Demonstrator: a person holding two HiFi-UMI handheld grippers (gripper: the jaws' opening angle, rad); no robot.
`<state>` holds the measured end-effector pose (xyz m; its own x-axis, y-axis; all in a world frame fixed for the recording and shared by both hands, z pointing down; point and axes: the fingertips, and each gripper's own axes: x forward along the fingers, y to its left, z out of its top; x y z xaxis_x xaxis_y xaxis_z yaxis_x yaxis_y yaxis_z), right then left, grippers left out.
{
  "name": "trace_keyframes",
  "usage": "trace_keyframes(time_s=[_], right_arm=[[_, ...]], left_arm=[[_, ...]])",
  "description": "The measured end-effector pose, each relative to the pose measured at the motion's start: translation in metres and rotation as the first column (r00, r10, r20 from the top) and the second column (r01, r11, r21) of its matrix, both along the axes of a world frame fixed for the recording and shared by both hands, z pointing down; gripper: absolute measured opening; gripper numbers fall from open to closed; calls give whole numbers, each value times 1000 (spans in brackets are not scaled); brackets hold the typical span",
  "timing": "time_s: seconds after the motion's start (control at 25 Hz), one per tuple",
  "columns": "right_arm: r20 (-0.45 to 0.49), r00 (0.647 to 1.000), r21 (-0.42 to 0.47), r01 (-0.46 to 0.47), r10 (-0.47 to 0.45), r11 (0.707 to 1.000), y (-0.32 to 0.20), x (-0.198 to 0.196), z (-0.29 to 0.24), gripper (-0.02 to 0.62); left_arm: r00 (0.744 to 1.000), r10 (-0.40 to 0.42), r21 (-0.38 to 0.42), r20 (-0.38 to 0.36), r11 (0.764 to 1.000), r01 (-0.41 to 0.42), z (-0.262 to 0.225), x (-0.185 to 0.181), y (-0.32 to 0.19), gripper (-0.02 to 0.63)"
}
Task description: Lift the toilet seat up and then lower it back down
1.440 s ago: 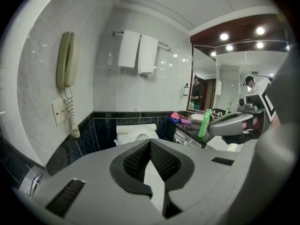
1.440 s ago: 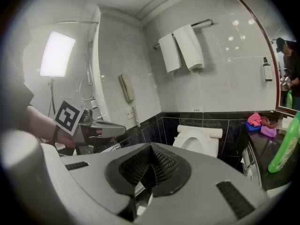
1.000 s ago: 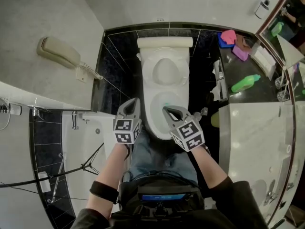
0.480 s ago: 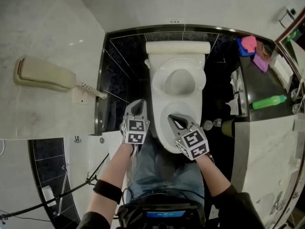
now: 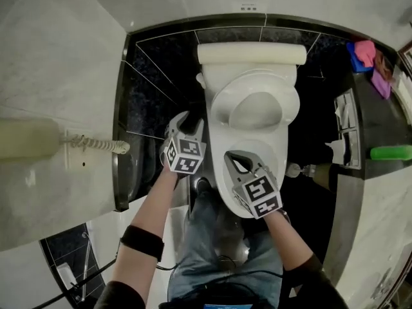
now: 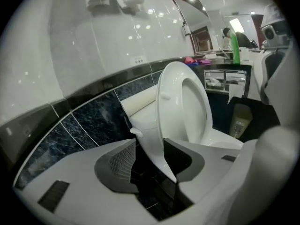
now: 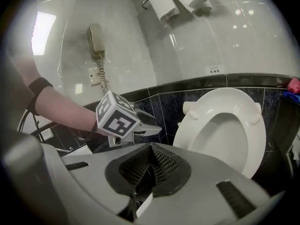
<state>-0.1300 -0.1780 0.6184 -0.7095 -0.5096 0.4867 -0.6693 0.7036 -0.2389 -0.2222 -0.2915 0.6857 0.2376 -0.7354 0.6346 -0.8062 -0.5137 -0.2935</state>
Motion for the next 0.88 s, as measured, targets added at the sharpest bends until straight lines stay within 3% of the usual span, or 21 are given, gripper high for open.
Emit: trace_keyframes(time_s=[0.32, 0.52, 0.68, 0.88], right_arm=[[14, 1000, 2, -6, 6, 1000, -45, -27, 39, 6], [31, 999, 14, -13, 13, 1000, -71, -37, 61, 6], [35, 999, 1, -12, 12, 1000, -79, -41, 82, 6], [44, 999, -18, -7, 8, 1000, -85, -47, 99, 6]], left_arm=[[991, 44, 23, 124, 999, -47, 56, -19, -71, 244], [958, 132, 18, 256, 990, -141, 88, -23, -109, 278], [900, 215, 26, 378, 970, -243, 106, -20, -132, 279], [789, 316, 7, 527, 927, -376, 125, -10, -155, 279]])
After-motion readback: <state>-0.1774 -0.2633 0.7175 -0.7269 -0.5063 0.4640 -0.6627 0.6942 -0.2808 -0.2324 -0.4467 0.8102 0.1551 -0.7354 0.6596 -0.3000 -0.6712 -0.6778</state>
